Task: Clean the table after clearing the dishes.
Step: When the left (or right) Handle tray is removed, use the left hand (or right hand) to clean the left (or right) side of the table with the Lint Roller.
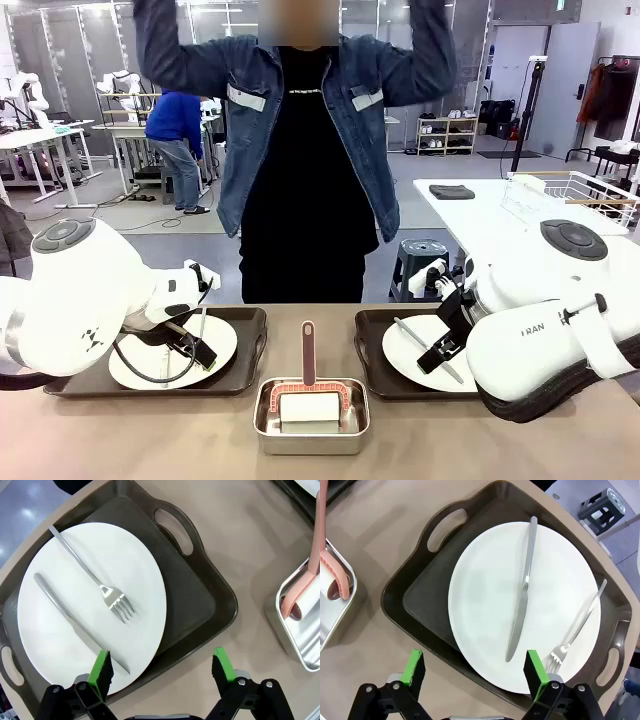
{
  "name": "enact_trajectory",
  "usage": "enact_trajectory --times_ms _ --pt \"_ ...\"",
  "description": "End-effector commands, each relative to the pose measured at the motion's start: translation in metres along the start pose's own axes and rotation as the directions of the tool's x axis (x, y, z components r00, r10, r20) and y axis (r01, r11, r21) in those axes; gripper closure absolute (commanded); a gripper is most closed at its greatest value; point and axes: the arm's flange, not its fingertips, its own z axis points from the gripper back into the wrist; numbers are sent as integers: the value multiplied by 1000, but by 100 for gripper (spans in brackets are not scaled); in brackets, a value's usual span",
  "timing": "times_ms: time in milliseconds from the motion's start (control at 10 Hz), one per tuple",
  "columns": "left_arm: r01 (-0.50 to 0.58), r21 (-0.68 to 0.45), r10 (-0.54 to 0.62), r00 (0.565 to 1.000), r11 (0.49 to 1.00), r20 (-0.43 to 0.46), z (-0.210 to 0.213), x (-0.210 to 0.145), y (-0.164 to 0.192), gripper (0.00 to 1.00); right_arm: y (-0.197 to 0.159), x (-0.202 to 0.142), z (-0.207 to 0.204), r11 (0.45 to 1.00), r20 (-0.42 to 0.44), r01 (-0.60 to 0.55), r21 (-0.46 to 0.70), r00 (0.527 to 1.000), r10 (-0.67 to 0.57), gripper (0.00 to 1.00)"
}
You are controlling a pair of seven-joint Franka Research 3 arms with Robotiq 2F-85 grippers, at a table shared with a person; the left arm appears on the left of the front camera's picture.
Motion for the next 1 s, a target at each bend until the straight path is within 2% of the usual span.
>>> enact_trajectory --times_ms 0,900 --pt "0 0 0 1000 1000 0 0 0 0 0 0 0 0 1000 0 0 0 1000 0 0" --pt "0 0 0 1000 1000 0 0 0 0 0 0 0 0 1000 0 0 0 1000 0 0"
